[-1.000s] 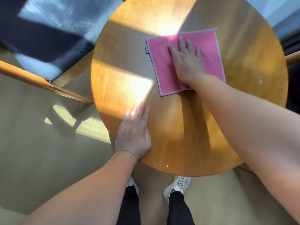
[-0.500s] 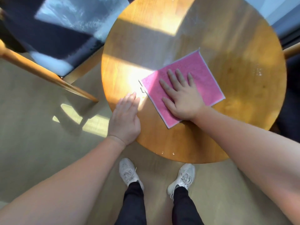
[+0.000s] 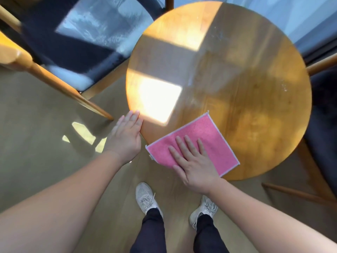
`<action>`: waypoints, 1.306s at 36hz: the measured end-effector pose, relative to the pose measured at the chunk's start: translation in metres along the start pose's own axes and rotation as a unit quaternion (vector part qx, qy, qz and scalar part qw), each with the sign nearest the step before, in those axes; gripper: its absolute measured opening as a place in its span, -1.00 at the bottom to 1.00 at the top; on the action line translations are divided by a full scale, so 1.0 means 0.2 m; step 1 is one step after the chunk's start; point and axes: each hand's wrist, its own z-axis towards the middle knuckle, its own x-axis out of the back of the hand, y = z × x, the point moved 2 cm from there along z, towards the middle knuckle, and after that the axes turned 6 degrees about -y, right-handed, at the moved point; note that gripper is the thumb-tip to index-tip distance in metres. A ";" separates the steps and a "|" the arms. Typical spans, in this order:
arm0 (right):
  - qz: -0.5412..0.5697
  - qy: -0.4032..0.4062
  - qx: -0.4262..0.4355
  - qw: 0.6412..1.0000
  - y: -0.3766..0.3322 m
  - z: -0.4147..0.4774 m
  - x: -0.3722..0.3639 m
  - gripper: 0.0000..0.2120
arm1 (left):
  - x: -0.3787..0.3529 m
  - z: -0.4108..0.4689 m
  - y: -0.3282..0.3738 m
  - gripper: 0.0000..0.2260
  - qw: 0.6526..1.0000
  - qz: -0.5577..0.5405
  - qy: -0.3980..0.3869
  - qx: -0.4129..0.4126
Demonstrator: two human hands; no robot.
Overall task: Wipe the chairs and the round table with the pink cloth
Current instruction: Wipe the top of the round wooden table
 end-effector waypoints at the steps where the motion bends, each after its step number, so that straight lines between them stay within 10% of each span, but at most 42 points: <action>1: 0.000 0.001 0.000 1.000 0.00 0.01 0.00 -0.46 | 0.01 0.01 -0.01 -0.52 1.000 -0.004 0.002 -0.006; 47: -0.012 0.037 -0.083 0.996 0.55 1.28 0.66 -0.37 | 0.01 0.05 -0.07 -0.33 0.996 -0.091 -0.017 -0.016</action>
